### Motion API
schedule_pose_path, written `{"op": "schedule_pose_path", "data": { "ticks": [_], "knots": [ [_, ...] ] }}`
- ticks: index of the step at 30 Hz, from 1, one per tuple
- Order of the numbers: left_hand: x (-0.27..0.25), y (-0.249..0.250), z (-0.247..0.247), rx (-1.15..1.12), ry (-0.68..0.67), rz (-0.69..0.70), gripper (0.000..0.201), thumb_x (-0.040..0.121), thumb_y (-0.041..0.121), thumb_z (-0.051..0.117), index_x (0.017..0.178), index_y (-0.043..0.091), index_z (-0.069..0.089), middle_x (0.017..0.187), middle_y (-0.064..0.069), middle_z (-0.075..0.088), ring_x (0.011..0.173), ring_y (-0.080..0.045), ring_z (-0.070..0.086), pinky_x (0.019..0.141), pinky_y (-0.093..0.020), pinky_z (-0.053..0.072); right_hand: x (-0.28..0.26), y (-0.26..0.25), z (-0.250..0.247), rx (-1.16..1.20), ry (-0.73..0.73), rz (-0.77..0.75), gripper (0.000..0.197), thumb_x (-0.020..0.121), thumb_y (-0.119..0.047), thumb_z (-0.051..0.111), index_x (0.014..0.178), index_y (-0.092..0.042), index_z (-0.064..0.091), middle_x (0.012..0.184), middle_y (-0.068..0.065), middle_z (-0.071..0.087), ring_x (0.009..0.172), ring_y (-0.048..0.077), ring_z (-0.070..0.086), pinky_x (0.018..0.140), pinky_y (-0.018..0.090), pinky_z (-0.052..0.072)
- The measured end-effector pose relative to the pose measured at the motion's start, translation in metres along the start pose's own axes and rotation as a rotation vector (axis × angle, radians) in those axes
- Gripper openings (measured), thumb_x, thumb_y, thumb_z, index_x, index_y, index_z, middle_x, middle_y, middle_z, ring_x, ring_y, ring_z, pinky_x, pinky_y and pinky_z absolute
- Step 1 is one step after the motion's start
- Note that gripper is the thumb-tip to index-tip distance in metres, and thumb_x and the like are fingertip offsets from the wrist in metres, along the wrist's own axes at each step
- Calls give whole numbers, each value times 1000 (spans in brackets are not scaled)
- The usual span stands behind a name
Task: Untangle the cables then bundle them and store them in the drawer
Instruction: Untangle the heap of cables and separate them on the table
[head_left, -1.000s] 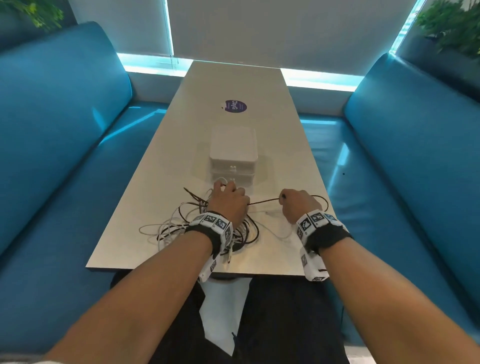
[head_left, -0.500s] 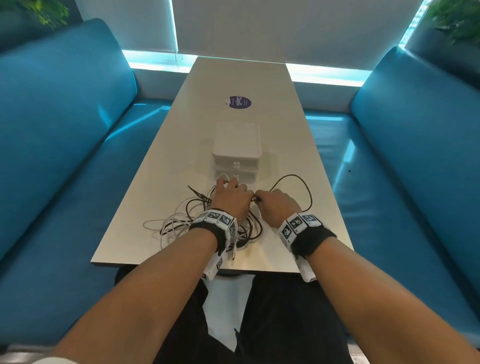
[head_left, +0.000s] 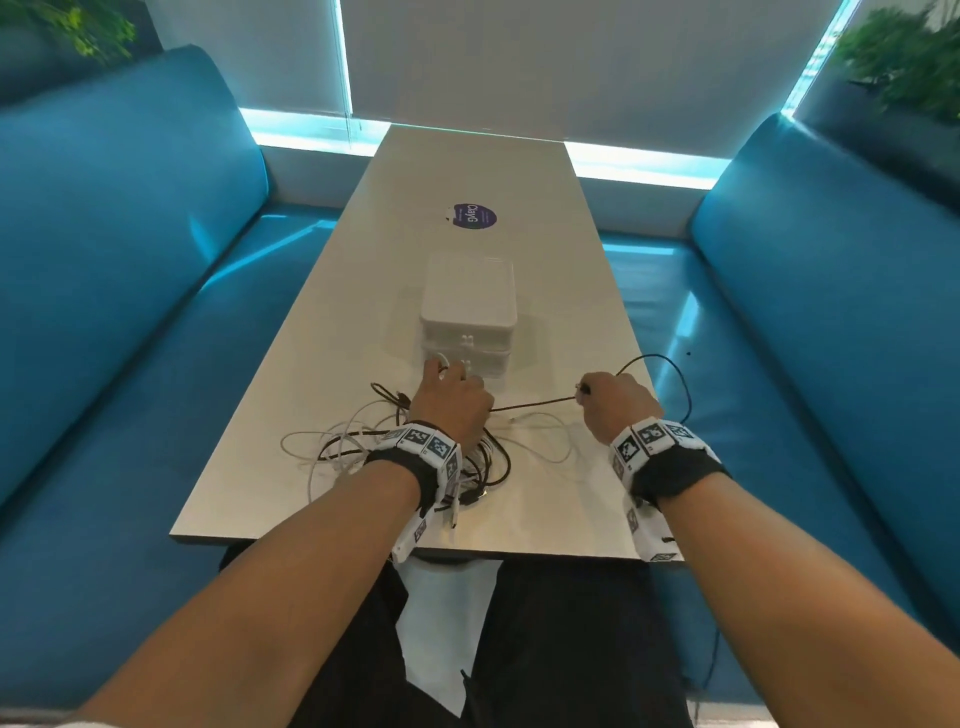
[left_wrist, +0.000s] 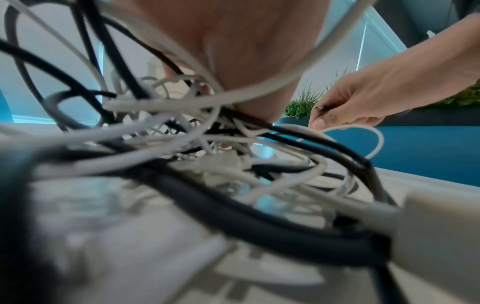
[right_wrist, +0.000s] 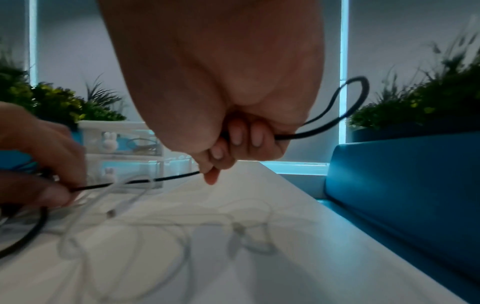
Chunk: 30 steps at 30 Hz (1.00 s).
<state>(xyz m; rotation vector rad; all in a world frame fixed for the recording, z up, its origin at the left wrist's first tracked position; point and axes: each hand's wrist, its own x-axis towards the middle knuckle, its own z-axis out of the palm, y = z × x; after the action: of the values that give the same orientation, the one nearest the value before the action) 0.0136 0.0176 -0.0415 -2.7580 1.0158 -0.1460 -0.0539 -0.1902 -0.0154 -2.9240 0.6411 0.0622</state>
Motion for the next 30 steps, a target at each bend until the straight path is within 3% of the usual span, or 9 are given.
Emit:
{"op": "schedule_pose_path", "data": {
  "ticks": [3, 7, 8, 11, 19, 30],
  "knots": [
    [0, 5, -1, -2, -5, -11, 23, 94, 25, 57, 111, 30, 71, 114, 6, 66, 122, -26, 46, 108, -54, 22, -5, -15, 7, -24, 1, -49, 26, 102, -31, 41, 113, -13, 56, 107, 13, 61, 92, 33, 62, 76, 39, 51],
    [0, 5, -2, -15, 1, -18, 22, 93, 25, 59, 110, 31, 72, 113, 7, 67, 124, -27, 46, 107, -54, 22, -10, -47, 13, 2, -17, -201, 38, 102, -32, 39, 138, -22, 42, 109, 14, 62, 95, 35, 64, 77, 42, 54],
    [0, 5, -3, -17, 2, -15, 23, 93, 25, 58, 110, 30, 72, 113, 6, 67, 125, -27, 46, 106, -54, 22, -12, -57, 16, 3, -34, -252, 37, 101, -32, 40, 137, -23, 45, 109, 13, 64, 94, 34, 64, 77, 42, 55],
    [0, 5, -3, -33, 5, -13, 24, 95, 23, 54, 112, 28, 70, 112, 5, 66, 125, -27, 46, 107, -55, 22, -12, -76, 27, 2, -100, -321, 24, 100, -29, 43, 114, -20, 60, 103, 12, 66, 89, 33, 65, 77, 42, 55],
    [-1, 1, 2, -64, 39, 8, 23, 99, 34, 52, 110, 31, 71, 109, 8, 67, 120, -24, 48, 105, -54, 23, -8, -62, 25, 66, -149, -252, 17, 96, -28, 47, 92, -32, 63, 90, 4, 66, 79, 27, 62, 72, 38, 55],
    [4, -3, -13, -116, -25, -25, 25, 88, 23, 57, 108, 27, 72, 111, 8, 67, 120, -23, 45, 108, -56, 15, -2, -33, 5, 27, -49, -93, 25, 95, -22, 45, 99, -37, 65, 97, 2, 58, 81, 26, 60, 71, 31, 47]
  ]
}}
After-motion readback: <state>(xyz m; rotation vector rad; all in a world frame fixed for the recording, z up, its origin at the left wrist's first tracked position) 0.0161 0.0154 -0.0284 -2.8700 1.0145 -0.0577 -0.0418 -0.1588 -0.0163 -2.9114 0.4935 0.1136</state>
